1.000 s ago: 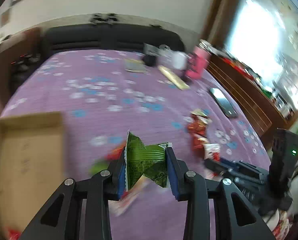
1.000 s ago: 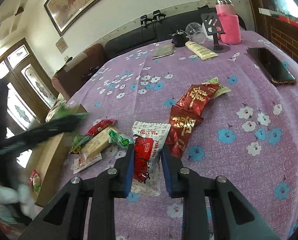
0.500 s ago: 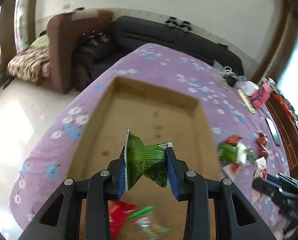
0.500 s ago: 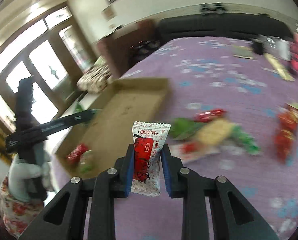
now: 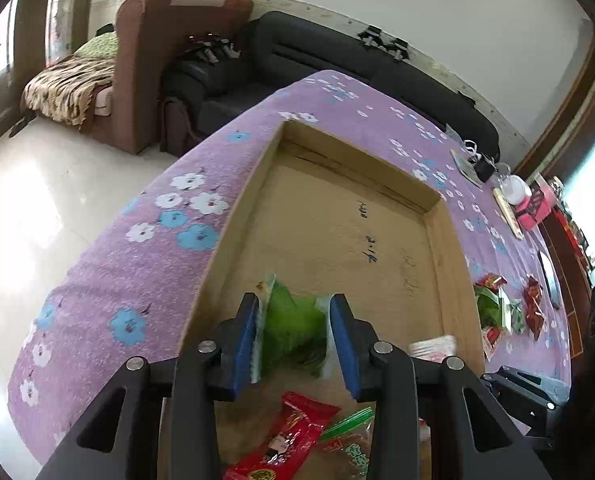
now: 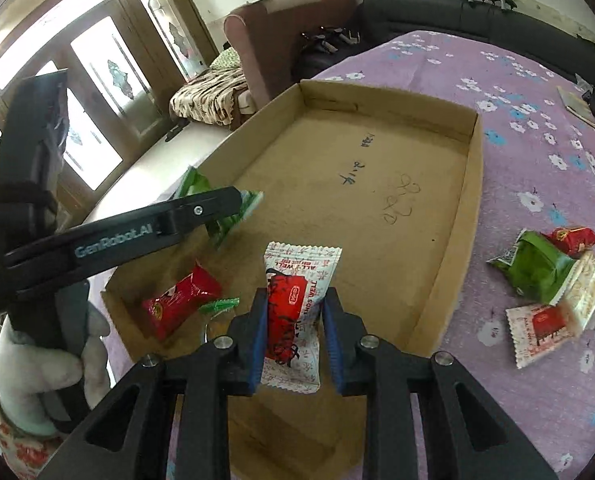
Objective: Organize snacks
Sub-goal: 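Move both packets over the cardboard box and release them from both grippers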
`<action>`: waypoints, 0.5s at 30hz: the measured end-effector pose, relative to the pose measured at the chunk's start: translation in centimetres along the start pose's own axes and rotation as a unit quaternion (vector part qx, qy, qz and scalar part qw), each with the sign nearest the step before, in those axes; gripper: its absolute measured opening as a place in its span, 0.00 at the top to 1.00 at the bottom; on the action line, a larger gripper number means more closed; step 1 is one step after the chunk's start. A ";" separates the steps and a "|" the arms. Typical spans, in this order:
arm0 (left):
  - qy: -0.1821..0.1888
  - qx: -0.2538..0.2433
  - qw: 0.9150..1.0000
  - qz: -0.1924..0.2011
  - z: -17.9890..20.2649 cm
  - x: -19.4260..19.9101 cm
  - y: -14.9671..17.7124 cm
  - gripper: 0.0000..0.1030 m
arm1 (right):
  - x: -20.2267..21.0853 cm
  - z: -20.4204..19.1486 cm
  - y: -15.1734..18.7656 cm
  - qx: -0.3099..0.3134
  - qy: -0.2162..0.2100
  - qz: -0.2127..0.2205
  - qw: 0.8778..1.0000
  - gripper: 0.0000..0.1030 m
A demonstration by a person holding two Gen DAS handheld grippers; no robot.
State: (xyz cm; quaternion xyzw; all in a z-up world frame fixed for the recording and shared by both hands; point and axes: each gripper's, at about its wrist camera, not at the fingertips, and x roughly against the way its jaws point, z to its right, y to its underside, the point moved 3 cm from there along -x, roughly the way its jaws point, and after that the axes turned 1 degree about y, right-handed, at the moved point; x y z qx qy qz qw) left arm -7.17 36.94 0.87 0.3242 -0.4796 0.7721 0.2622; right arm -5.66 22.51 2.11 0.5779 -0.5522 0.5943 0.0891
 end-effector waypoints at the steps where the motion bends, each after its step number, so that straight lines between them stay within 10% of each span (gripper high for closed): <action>1: -0.001 0.005 1.000 0.002 -0.1 0.3 0.0 0.56 | 0.0 0.1 0.0 -0.004 -0.004 0.000 1.000 0.68; 7: 0.023 0.027 0.999 0.027 0.5 2.8 0.0 0.47 | 2.1 0.2 0.2 -0.004 -0.006 0.026 1.000 0.56; 15: 0.142 0.024 0.987 0.065 6.5 7.0 0.6 0.27 | 6.9 4.6 2.8 -0.052 -0.004 0.065 0.996 0.52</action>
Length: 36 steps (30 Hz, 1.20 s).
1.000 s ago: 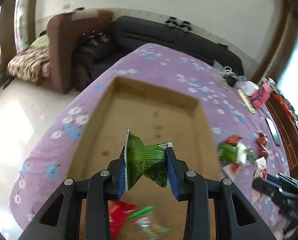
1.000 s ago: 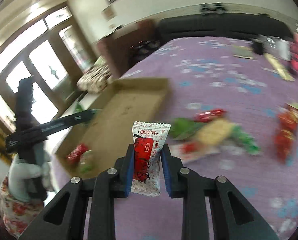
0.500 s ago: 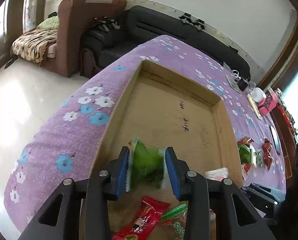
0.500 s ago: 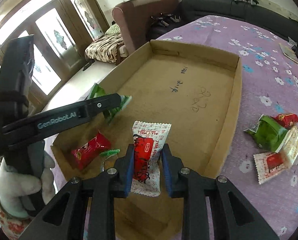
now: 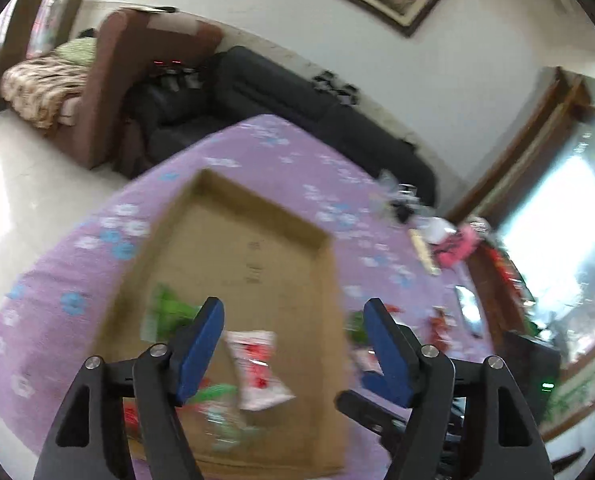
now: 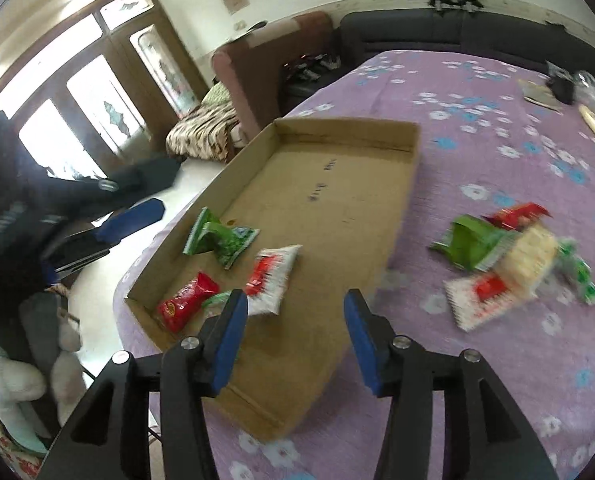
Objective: Organize snacks
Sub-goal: 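Move both packets over the cardboard box and release them from both grippers, then grasp the red-gold bag with the right gripper while the left gripper grasps a green candy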
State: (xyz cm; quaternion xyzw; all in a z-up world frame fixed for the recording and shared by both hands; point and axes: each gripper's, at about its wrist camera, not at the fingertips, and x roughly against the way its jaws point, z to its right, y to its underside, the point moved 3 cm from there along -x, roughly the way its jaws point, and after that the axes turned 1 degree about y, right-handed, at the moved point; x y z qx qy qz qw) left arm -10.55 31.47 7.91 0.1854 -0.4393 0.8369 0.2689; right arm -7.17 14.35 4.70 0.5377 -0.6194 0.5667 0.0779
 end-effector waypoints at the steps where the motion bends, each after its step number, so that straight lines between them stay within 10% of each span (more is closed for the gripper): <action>1: 0.011 -0.004 1.000 -0.004 0.8 -0.1 0.1 0.27 | 0.7 0.8 0.2 -0.005 0.004 0.006 1.000 0.52; 16: 0.038 -0.104 0.989 -0.099 10.7 -7.1 5.4 0.27 | 10.8 23.8 2.2 -0.179 0.165 0.064 0.968 0.52; 31: 0.034 -0.212 0.961 -0.173 17.6 -13.7 10.1 0.27 | 5.9 26.1 0.0 -0.203 0.150 0.050 0.966 0.47; 33: 0.034 -0.217 0.959 -0.179 18.2 -14.6 10.2 0.27 | 5.8 26.0 0.0 -0.187 0.159 0.050 0.968 0.54; 34: 0.034 -0.221 0.958 -0.182 18.5 -15.2 10.3 0.27 | 5.7 26.0 0.0 -0.182 0.162 0.048 0.969 0.73; 36: 0.034 -0.227 0.955 -0.187 19.0 -16.3 10.4 0.27 | 5.7 26.1 0.2 -0.177 0.164 0.047 0.969 0.73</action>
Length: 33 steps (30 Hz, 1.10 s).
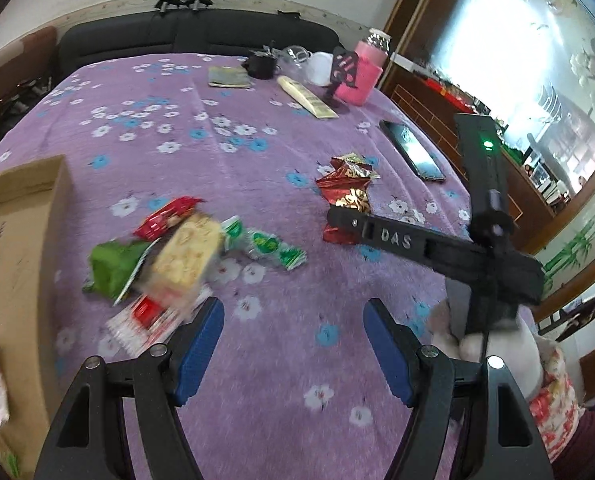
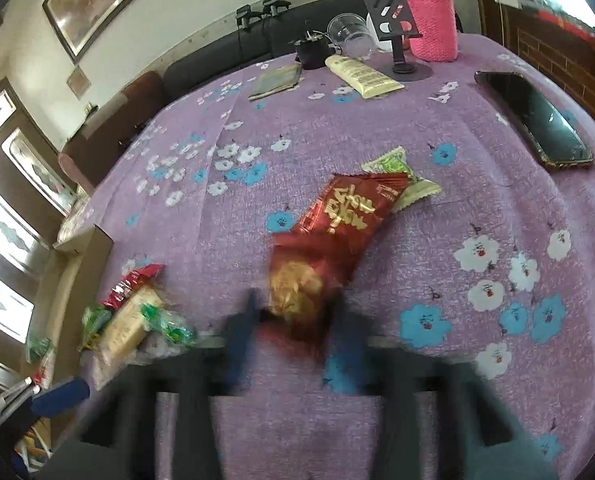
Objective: Organize snacks
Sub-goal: 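Grasp the red-gold bag with the right gripper while the left gripper grasps a green candy, then carry the red-gold bag and green candy into the box and open both grippers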
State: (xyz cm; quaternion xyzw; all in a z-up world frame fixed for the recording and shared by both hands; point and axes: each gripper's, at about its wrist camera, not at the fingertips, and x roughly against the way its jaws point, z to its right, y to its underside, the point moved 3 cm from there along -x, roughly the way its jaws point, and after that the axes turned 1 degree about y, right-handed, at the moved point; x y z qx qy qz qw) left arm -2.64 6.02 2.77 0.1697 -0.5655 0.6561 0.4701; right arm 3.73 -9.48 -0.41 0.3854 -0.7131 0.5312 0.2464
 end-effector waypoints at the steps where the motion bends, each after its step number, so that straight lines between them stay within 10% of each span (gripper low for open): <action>1: 0.000 -0.001 1.000 -0.004 0.1 -0.6 -0.3 0.27 | 0.1 0.1 0.0 0.000 0.000 0.000 1.000 0.73; 11: -0.022 -0.034 0.999 -0.024 0.8 -6.2 -3.4 0.27 | 2.8 2.0 -0.8 -0.028 -0.014 0.040 0.999 0.73; 15: -0.032 -0.064 0.997 -0.033 1.2 -7.6 -3.7 0.55 | 2.7 3.1 -1.1 -0.050 -0.027 0.036 0.998 0.73; 25: -0.048 -0.073 0.996 -0.031 1.7 -8.6 -4.0 0.57 | 2.6 2.6 -1.0 -0.044 -0.037 0.033 0.998 0.73; 28: -0.065 -0.090 0.993 -0.032 2.2 -8.6 -3.7 0.80 | 2.7 2.7 -1.0 -0.045 -0.031 0.040 0.998 0.73; 33: -0.052 -0.073 0.996 -0.019 1.9 -7.1 -3.3 0.80 | 2.7 2.5 -0.9 -0.039 -0.031 0.042 0.998 0.73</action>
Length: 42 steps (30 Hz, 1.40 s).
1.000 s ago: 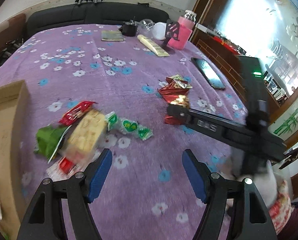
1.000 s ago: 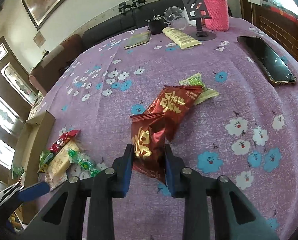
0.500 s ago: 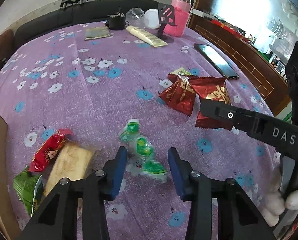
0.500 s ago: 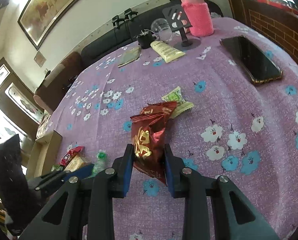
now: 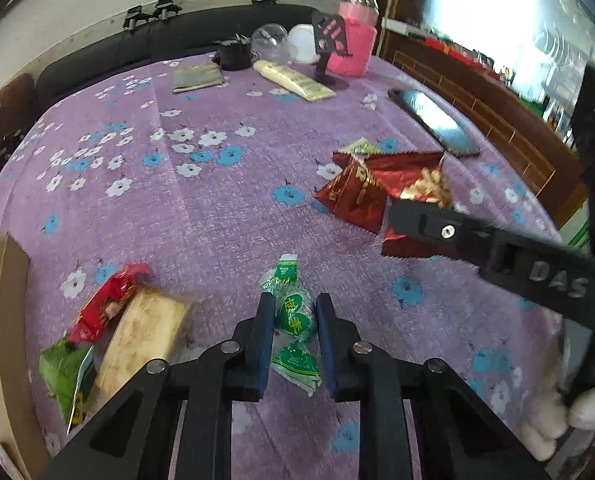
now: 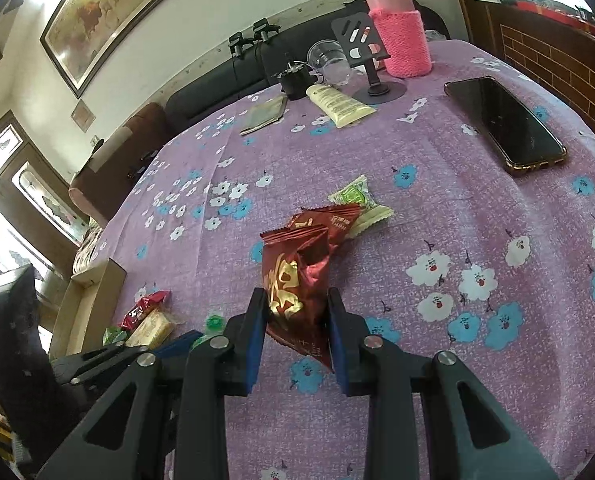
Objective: Organize snacks
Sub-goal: 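Carry the red-gold bag and green candy into the box and open both grippers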
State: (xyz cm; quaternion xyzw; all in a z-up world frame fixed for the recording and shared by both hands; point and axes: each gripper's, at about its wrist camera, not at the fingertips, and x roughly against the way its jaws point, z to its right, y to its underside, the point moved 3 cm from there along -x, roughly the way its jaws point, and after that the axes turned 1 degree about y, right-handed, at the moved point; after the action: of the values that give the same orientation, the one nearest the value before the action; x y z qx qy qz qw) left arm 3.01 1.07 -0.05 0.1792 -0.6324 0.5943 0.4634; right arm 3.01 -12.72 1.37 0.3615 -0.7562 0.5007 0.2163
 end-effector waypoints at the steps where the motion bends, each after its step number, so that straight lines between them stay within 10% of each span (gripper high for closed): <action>1: 0.007 0.011 1.000 0.006 -0.4 0.7 0.2 0.80 | 0.1 -0.2 0.1 0.005 -0.002 0.002 1.000 0.73; 10: 0.032 0.105 0.992 0.069 -6.5 8.8 2.7 0.80 | 0.5 -3.5 1.2 0.065 0.003 0.018 0.998 0.73; 19: -0.043 0.194 0.974 0.109 -18.0 16.3 6.0 0.80 | 2.0 -14.7 2.5 0.153 -0.071 -0.004 0.986 0.73; 31: -0.083 0.274 0.956 0.070 -27.9 15.2 10.2 0.79 | -4.5 -29.6 8.6 0.248 -0.129 -0.115 0.953 0.73; 42: -0.055 0.320 0.944 0.059 -30.7 14.1 11.1 0.75 | -8.8 -32.7 11.1 0.265 -0.109 -0.158 0.945 0.72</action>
State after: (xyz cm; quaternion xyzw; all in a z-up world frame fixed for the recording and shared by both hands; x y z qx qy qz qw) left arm -1.36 36.40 0.56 0.3127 -0.4430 0.7806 0.3108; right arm -0.91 22.70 1.90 0.5730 -0.5484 0.5998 0.1059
